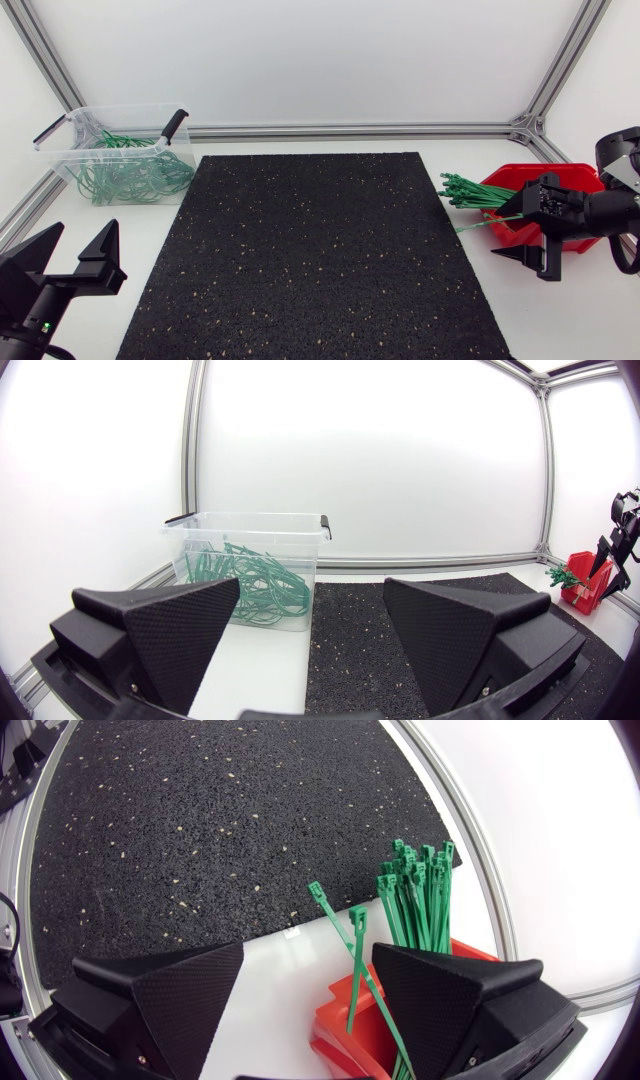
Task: Take a green cable tie from the red box, thread the tail through the head to close it, then place it in the transparent bin on the left.
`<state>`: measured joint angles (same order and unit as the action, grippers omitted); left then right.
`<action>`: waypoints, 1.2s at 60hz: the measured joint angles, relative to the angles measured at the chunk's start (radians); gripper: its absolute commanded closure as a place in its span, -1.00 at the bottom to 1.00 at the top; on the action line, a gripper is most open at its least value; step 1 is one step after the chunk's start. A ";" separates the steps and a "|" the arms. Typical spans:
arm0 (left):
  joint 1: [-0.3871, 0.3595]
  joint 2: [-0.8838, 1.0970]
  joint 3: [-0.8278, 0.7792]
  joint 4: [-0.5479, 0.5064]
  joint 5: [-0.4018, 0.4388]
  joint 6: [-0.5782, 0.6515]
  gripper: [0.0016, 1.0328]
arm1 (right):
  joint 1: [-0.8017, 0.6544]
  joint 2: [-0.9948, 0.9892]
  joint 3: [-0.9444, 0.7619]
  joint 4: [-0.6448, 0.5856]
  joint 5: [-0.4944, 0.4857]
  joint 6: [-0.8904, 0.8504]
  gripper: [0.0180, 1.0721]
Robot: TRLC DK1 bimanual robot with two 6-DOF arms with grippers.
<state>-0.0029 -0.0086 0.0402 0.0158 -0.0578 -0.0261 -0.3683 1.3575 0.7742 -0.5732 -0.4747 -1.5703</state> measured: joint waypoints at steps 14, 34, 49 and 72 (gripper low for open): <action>0.000 0.000 0.000 0.000 0.000 0.000 -0.94 | -0.013 -0.045 -0.008 -0.002 0.000 -0.009 -0.78; 0.000 0.000 0.000 0.000 0.000 0.000 -0.94 | -0.011 -0.050 -0.076 0.158 0.020 0.018 0.18; 0.000 0.000 0.000 0.000 0.000 0.000 -0.94 | -0.005 -0.024 -0.093 0.290 0.039 0.054 0.29; 0.000 0.000 0.000 -0.003 0.008 0.000 -0.94 | 0.026 -0.025 -0.148 0.344 0.077 0.075 0.54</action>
<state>-0.0032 -0.0086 0.0402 0.0132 -0.0498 -0.0261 -0.3428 1.3323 0.6258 -0.2291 -0.3977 -1.4952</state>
